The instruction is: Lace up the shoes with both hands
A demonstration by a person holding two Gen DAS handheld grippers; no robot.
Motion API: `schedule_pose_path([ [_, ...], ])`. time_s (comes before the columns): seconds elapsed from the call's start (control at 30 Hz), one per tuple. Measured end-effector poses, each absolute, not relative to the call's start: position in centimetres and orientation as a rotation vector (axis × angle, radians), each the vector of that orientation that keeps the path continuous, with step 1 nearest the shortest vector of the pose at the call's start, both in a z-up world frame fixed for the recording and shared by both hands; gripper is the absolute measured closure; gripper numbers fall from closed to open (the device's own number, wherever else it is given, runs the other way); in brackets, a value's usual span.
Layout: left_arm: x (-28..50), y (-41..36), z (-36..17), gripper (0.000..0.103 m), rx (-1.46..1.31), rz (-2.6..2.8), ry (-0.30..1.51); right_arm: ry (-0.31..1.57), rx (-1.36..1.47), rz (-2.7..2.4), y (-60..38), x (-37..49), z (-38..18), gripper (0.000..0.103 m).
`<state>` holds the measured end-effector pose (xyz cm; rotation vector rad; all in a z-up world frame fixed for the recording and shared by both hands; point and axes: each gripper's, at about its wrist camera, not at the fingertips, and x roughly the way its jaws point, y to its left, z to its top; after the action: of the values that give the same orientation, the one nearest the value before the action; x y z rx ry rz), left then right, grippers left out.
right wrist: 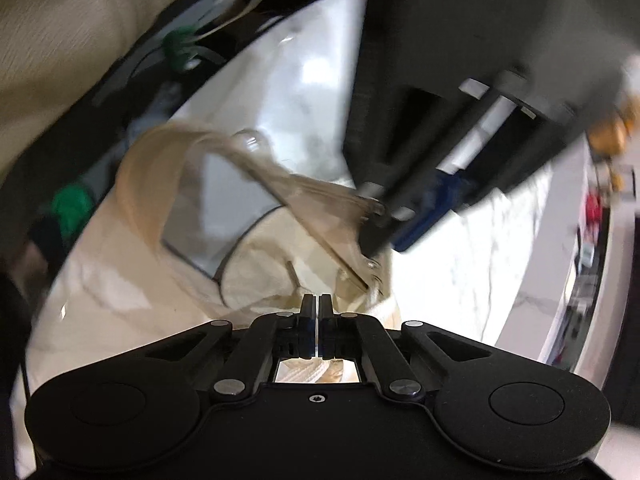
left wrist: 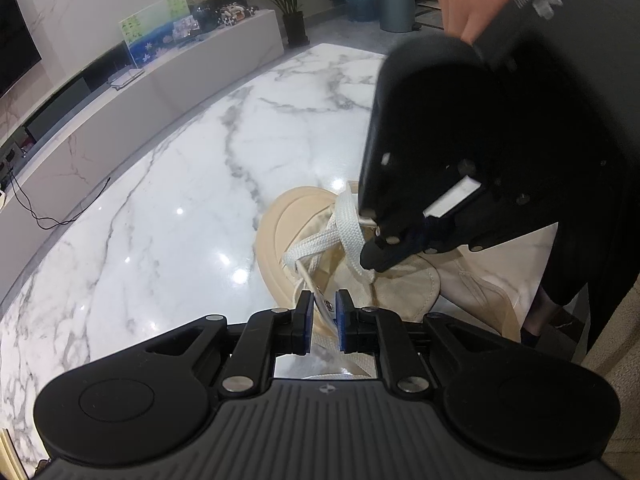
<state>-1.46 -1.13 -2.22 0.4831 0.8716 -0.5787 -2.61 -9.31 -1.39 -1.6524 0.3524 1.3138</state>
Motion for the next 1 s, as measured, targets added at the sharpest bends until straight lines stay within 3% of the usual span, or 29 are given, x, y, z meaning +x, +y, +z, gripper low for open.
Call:
schedule_pose_path([
  [0.27,-1.4,-1.5,-2.1,0.091,0.49,-0.585,0.872,0.667,-1.194,1.184,-9.2,1.3,1.0,0.103],
  [0.47,-1.4,-1.3,-2.3,0.092,0.487,-0.584,0.876,0.744,-1.074,1.18,-9.2,-0.3,3.4,0.103],
  [0.63,-1.5,-1.5,-2.3,0.092,0.494,-0.584,0.877,0.557,-1.277,1.275,-10.9,-2.3,1.1,0.102],
  [0.67,-1.6,-1.5,-2.3,0.092,0.496,-0.585,0.876,0.503,-1.351,1.291,-11.1,-3.0,0.6,0.095],
  [0.7,-1.5,-1.5,-2.3,0.092,0.497,-0.585,0.876,0.453,-1.439,1.303,-11.2,-3.7,0.1,0.077],
  [0.77,-1.5,-1.5,-2.4,0.092,0.499,-0.586,0.875,0.369,-1.59,1.328,-11.5,-4.8,-0.7,0.066],
  [1.0,-1.5,-1.4,-2.7,0.092,0.498,-0.589,0.872,0.231,-1.854,1.367,-11.1,-6.1,-2.7,0.068],
])
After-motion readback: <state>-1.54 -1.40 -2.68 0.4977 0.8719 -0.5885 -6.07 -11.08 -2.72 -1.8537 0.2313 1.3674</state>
